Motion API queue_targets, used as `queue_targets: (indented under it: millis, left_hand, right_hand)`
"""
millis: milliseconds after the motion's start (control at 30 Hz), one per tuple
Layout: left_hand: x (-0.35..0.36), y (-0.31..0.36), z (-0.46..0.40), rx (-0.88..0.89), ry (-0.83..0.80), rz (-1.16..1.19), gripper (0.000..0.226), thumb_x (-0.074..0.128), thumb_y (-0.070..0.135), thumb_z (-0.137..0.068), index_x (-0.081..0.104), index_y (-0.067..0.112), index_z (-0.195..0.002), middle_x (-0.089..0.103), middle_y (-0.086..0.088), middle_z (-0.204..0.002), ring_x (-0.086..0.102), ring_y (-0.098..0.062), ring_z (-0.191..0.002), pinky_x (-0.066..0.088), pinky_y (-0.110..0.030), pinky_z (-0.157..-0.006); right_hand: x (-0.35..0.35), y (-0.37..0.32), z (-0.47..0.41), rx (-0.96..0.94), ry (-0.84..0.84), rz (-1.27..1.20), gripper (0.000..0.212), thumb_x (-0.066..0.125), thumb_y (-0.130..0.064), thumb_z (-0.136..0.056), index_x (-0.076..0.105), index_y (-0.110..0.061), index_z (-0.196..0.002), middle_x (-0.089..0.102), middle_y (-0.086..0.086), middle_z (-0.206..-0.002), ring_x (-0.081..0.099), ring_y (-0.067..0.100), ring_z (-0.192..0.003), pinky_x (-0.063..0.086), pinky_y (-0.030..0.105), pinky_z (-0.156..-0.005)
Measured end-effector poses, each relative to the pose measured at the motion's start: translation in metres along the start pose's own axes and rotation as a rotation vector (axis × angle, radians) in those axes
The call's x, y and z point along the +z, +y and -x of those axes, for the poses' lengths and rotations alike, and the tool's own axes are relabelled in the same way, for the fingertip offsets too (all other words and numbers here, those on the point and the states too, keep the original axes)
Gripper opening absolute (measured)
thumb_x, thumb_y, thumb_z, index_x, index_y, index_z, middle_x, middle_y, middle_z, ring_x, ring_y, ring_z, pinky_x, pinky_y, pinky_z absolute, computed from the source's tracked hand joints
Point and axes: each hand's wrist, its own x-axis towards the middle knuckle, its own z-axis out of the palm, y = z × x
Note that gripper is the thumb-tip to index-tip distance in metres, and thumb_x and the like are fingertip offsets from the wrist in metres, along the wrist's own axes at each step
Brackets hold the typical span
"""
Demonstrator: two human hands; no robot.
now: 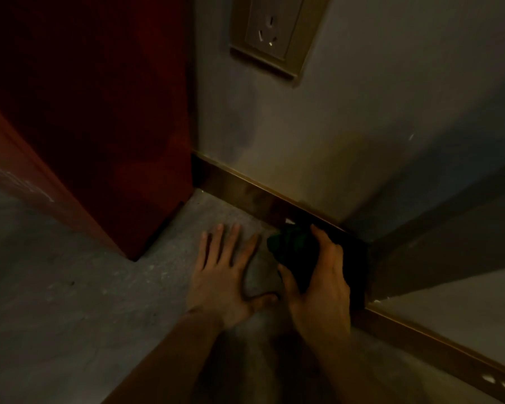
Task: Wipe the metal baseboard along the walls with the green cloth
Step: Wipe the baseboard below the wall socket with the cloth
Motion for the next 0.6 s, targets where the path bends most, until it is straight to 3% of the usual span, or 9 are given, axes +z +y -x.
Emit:
queue_targets:
  millis: [133, 200, 333, 467, 600]
  left_hand:
    - [0.010, -0.001, 0.000, -0.036, -0.011, -0.017, 0.108, 0.020, 0.098, -0.074, 0.004, 0.033, -0.159, 0.001, -0.008, -0.168, -0.018, -0.033, -0.151, -0.001, -0.064, -0.119]
    - [0.012, -0.002, 0.000, -0.034, -0.014, -0.024, 0.108, 0.021, 0.097, -0.075, 0.008, 0.031, -0.159, 0.002, -0.008, -0.168, -0.017, -0.033, -0.152, 0.001, -0.064, -0.119]
    - [0.014, -0.003, -0.001, -0.027, -0.023, -0.039, 0.110, 0.019, 0.098, -0.075, 0.008, 0.029, -0.159, -0.001, -0.009, -0.168, -0.018, -0.034, -0.151, 0.002, -0.065, -0.119]
    - [0.015, -0.002, -0.001, -0.031, -0.027, -0.041, 0.110, 0.020, 0.097, -0.075, 0.016, 0.025, -0.159, 0.000, -0.009, -0.168, -0.018, -0.033, -0.151, 0.001, -0.064, -0.119]
    - [0.014, -0.001, -0.001, -0.027, -0.007, -0.028, 0.109, 0.022, 0.097, -0.075, 0.012, 0.028, -0.159, 0.003, -0.010, -0.167, -0.017, -0.033, -0.152, 0.001, -0.063, -0.120]
  right_hand:
    - [0.001, -0.001, -0.003, -0.134, -0.003, 0.241, 0.055, 0.069, -0.042, -0.085, 0.039, -0.033, -0.131, 0.044, -0.001, -0.134, 0.058, 0.025, -0.111, 0.056, 0.041, -0.072]
    - [0.001, 0.000, -0.005, -0.205, 0.003, 0.341, 0.052, 0.068, -0.042, -0.086, 0.045, -0.031, -0.131, 0.043, 0.005, -0.136, 0.057, 0.028, -0.110, 0.057, 0.045, -0.069]
    - [0.006, 0.000, -0.014, -0.317, -0.003, 0.523, 0.075, 0.085, -0.036, -0.070, 0.048, -0.030, -0.135, 0.039, 0.010, -0.138, 0.057, 0.035, -0.109, 0.056, 0.049, -0.075]
    - [0.016, -0.002, -0.033, -0.419, -0.110, 0.721, 0.097, 0.094, -0.042, -0.050, 0.049, -0.029, -0.135, 0.044, 0.013, -0.132, 0.060, 0.035, -0.100, 0.054, 0.045, -0.072]
    - [0.030, -0.010, -0.058, -0.488, -0.100, 0.830, 0.068, 0.083, -0.029, -0.069, 0.057, -0.025, -0.132, 0.054, 0.016, -0.128, 0.060, 0.037, -0.095, 0.051, 0.044, -0.070]
